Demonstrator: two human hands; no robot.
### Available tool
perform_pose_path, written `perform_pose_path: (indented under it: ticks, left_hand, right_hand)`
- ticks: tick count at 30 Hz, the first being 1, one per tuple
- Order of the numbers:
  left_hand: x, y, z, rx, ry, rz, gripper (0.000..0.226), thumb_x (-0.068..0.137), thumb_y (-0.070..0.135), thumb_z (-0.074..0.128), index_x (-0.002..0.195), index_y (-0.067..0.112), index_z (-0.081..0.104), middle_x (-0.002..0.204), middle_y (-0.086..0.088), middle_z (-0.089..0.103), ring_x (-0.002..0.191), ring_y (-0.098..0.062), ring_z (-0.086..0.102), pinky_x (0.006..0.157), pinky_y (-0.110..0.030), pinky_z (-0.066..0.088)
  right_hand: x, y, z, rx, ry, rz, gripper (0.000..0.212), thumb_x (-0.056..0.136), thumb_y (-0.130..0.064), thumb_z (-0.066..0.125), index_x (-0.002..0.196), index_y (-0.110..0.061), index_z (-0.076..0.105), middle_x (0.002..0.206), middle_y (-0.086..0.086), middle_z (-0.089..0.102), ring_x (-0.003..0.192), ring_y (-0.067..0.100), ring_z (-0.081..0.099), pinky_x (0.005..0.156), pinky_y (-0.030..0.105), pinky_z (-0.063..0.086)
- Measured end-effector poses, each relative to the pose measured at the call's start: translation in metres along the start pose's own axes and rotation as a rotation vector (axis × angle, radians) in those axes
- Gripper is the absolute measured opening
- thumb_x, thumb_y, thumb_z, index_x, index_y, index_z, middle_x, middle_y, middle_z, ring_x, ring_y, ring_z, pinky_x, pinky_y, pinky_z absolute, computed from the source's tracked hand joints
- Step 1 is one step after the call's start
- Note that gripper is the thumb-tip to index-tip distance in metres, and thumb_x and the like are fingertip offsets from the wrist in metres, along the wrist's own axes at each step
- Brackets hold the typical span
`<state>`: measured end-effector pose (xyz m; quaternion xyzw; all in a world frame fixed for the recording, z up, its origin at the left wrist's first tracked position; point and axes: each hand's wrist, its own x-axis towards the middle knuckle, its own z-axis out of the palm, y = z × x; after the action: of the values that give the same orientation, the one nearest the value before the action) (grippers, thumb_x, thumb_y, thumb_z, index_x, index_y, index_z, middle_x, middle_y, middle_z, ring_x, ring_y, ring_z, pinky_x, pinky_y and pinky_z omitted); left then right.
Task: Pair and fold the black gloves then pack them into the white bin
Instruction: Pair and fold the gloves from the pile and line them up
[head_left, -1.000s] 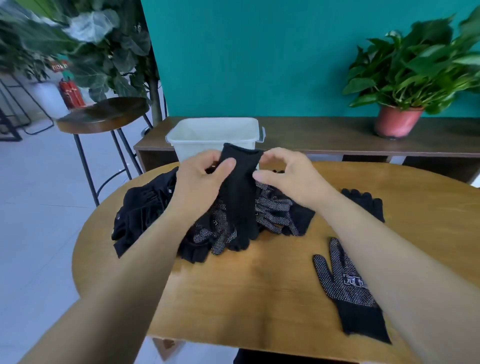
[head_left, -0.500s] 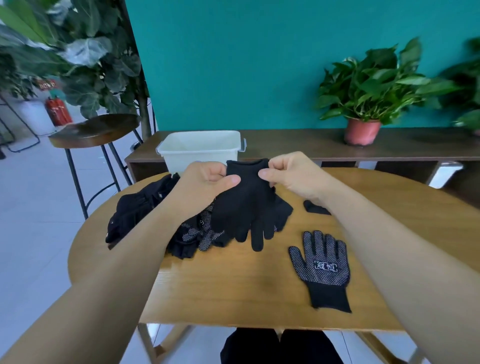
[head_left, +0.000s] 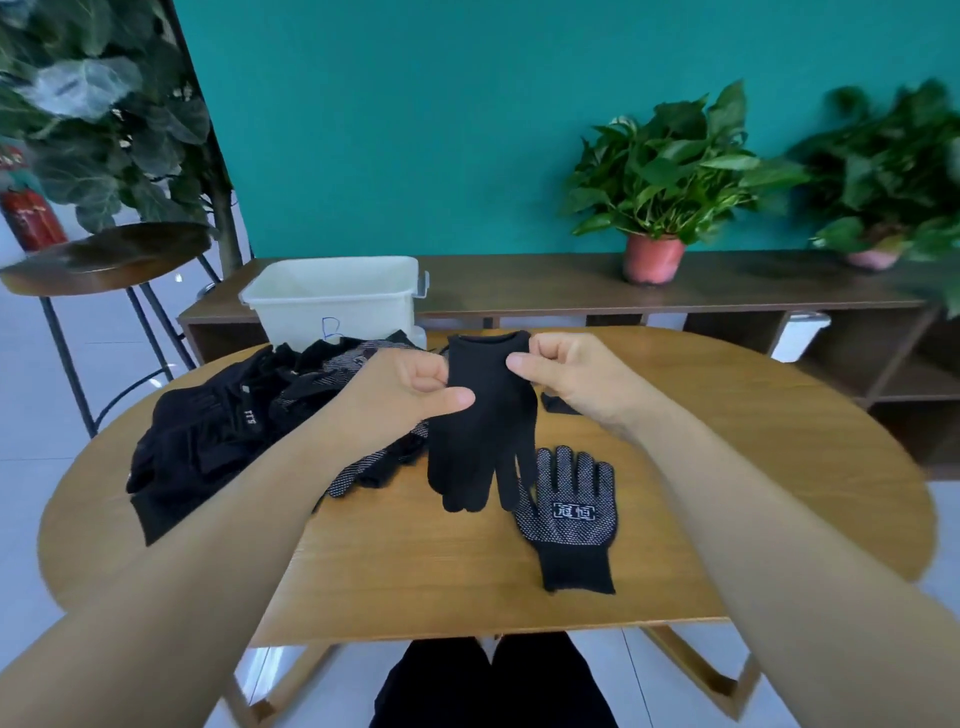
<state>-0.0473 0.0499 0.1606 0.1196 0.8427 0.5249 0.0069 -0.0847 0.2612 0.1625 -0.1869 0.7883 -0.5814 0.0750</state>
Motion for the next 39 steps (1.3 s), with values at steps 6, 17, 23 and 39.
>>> perform_pose_path:
  ticks: [6,17,23,39]
  left_hand:
    - [0.030,0.010,0.059,-0.016,-0.091,-0.024,0.044,0.091,0.019,0.070,0.049,0.027,0.058,0.057,0.011,0.063,0.053,-0.002,0.052,0.059,-0.012,0.038]
    - [0.115,0.024,0.170,-0.001,0.025,0.081,0.035,0.090,0.012,0.070,0.061,0.014,0.049,0.053,0.007,0.058,0.042,0.001,0.039,0.045,-0.013,0.031]
    - [0.093,-0.019,0.228,0.377,-0.053,0.178,0.006,0.094,0.025,0.064,0.093,0.023,0.070,0.078,0.008,0.065,0.079,-0.016,0.061,0.072,-0.027,0.046]
    - [0.054,-0.069,0.266,0.767,-0.144,0.363,0.061,0.093,0.037,0.019,0.140,0.020,0.054,0.152,0.001,0.042,0.147,-0.007,0.022,0.120,-0.037,-0.015]
  right_hand:
    - [-0.028,0.031,-0.055,0.058,0.032,0.056,0.016,0.092,0.000,0.062,0.106,0.004,0.068,0.097,0.009,0.074,0.083,0.011,0.069,0.076,0.020,0.055]
    - [-0.036,0.068,-0.157,-0.138,0.323,0.093,0.008,0.091,-0.003,0.064,0.089,0.003,0.068,0.079,0.003,0.068,0.066,0.006,0.061,0.064,0.017,0.051]
    - [-0.080,0.138,-0.167,-0.446,0.210,0.164,0.037,0.084,-0.005,0.073,0.077,-0.042,0.073,0.078,-0.001,0.073,0.066,0.018,0.062,0.066,0.029,0.052]
    - [-0.132,0.203,-0.128,-0.956,0.459,-0.098,0.038,0.072,-0.009,0.050,0.099,-0.012,0.075,0.097,0.000,0.076,0.105,0.021,0.067,0.082,0.027,0.032]
